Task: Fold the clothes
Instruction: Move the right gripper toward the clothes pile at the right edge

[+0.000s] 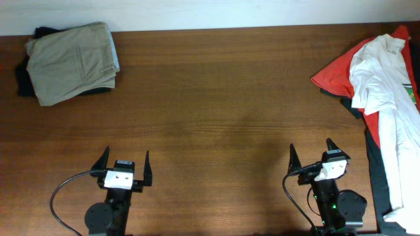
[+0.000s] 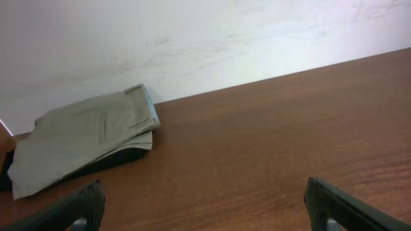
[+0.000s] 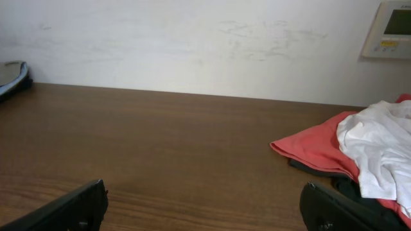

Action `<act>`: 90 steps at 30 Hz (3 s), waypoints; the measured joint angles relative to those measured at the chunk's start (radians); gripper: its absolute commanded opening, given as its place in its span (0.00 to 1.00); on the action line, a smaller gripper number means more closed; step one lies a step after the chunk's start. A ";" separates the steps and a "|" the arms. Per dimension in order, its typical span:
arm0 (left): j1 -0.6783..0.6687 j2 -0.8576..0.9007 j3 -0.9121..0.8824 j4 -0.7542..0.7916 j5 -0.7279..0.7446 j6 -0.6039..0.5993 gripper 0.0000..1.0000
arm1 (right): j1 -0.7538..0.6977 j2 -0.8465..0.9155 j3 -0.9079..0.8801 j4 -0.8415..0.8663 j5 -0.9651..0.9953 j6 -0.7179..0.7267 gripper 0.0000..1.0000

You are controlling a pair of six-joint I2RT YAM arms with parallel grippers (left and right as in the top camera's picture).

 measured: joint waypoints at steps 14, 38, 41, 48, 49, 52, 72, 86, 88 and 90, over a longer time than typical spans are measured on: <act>0.000 0.000 0.000 0.000 0.000 0.000 0.99 | 0.000 0.000 0.000 0.000 0.000 0.000 0.99; 0.000 0.000 0.000 0.000 0.000 0.000 0.99 | 0.000 0.000 0.000 0.000 0.000 0.000 0.99; 0.000 0.000 0.000 0.000 0.000 0.000 0.99 | 0.000 0.000 0.000 0.000 0.000 0.000 0.99; 0.000 0.000 0.000 0.000 0.000 0.000 0.99 | 0.000 0.000 0.000 0.000 0.000 0.000 0.99; 0.000 0.000 0.000 0.000 0.000 0.000 0.99 | 0.000 0.000 0.000 0.000 0.000 0.000 0.99; 0.000 0.000 0.000 0.000 0.000 0.000 0.99 | 0.000 0.000 0.000 0.000 0.000 0.000 0.99; 0.000 0.000 0.000 0.000 0.000 0.000 0.99 | 0.000 0.000 0.000 0.019 -0.001 0.000 0.99; 0.000 0.000 0.000 0.000 0.000 0.000 0.99 | -0.002 -0.001 0.000 0.363 -0.362 0.525 0.99; 0.000 0.000 0.000 0.000 0.000 0.000 0.99 | -0.002 -0.004 0.009 0.428 -0.332 0.549 0.99; 0.000 0.000 0.000 0.000 0.000 0.000 0.99 | -0.002 -0.001 0.018 0.425 -0.285 0.558 0.99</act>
